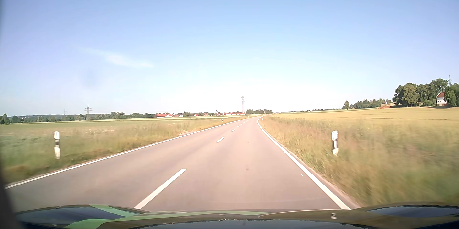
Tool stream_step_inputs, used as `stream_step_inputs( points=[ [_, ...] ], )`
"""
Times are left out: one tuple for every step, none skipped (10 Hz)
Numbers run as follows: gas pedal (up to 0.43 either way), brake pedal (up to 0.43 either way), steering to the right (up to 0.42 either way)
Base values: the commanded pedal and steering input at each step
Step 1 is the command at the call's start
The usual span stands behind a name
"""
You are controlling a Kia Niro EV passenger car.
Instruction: Follow the waypoints while adhering to traffic rules and regulations
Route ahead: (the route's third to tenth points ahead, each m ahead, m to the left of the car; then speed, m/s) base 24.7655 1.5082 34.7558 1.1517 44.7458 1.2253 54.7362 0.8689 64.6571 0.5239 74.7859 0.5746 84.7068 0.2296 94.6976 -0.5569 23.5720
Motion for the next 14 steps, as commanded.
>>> stream_step_inputs(
  points=[
    [0.177, 0.0, 0.0],
    [0.177, 0.0, 0.0],
    [0.177, 0.0, 0.0],
    [0.189, 0.0, 0.0],
    [0.197, 0.0, 0.0],
    [0.209, 0.0, 0.0],
    [0.209, 0.0, 0.0],
    [0.22, 0.0, 0.0],
    [0.228, 0.0, 0.0],
    [0.228, 0.0, 0.0],
    [0.228, 0.0, 0.0],
    [0.24, 0.0, 0.0],
    [0.24, 0.0, 0.0],
    [0.24, 0.0, 0.0]
  ],
)
